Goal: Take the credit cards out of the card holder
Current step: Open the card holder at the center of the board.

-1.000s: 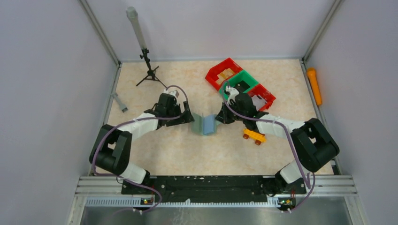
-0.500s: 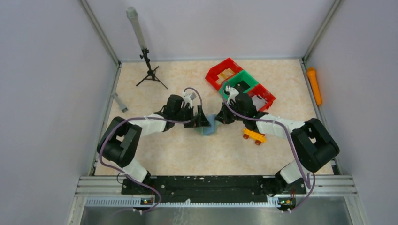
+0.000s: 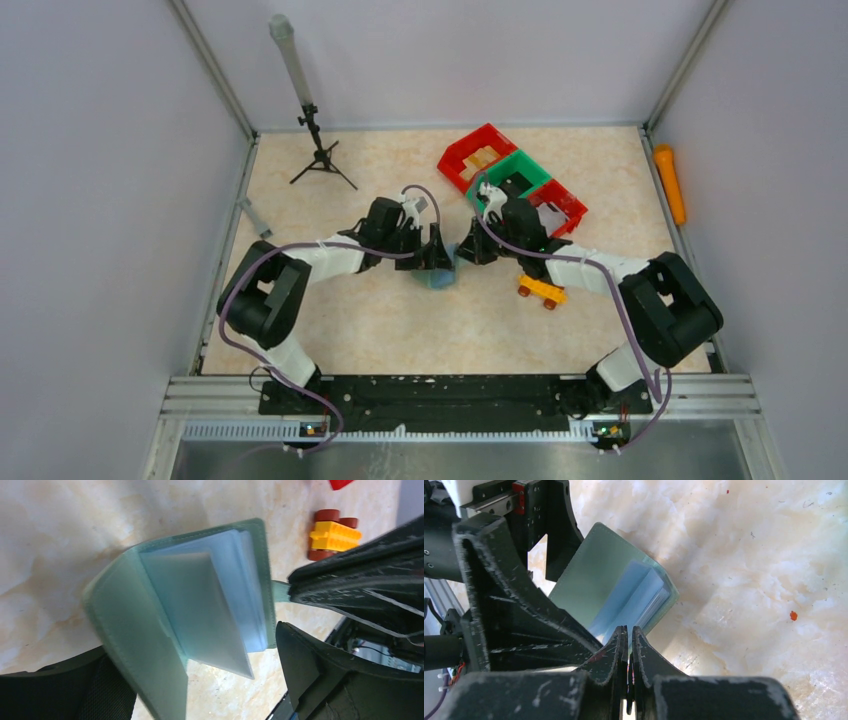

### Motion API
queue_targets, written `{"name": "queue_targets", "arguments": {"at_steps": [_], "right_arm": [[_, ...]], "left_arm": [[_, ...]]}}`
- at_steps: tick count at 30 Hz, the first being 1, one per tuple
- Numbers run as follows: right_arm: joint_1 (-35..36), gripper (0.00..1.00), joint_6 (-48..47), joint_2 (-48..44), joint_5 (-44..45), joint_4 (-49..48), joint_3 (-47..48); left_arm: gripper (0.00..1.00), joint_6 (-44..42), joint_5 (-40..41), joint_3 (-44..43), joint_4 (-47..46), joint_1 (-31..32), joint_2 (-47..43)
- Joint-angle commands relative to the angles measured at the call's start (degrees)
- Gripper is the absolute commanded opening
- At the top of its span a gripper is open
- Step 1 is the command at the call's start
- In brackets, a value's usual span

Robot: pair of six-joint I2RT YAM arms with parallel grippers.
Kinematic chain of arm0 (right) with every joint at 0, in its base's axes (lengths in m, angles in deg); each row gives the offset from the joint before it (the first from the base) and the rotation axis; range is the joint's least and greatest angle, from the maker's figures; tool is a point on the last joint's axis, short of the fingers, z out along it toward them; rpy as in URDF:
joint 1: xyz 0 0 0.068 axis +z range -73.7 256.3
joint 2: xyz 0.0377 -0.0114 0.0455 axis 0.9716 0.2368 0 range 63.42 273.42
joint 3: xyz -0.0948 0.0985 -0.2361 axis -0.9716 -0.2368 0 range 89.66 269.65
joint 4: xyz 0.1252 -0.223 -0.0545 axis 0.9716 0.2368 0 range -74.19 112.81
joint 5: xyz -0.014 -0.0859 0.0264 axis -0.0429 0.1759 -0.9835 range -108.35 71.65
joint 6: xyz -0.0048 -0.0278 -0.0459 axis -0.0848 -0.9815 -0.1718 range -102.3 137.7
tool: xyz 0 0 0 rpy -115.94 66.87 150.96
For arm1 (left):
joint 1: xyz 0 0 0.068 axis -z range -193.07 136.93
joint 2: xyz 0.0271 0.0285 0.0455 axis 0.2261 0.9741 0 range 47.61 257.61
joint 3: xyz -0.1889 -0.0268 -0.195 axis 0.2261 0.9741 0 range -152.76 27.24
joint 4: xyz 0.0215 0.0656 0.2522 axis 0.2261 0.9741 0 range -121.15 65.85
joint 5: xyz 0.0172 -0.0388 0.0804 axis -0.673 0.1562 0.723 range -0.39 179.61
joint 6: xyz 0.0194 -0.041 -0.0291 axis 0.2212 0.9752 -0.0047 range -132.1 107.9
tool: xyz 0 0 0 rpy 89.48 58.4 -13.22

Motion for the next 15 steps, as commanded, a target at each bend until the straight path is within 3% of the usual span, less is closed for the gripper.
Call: {"name": "queue_targets", "arguments": {"at_steps": [1,15], "right_arm": [[0.0,0.00,0.5,-2.2,-1.0,-3.0,-0.4],[0.1,0.00,0.3,-2.4,-0.4,-2.7,-0.3]], "left_arm": [[0.99,-2.4,5.6,-3.1,5.4,0.4,1.2],[0.86,-2.8,8.2,-5.6,9.9,0.3,4.0]]}}
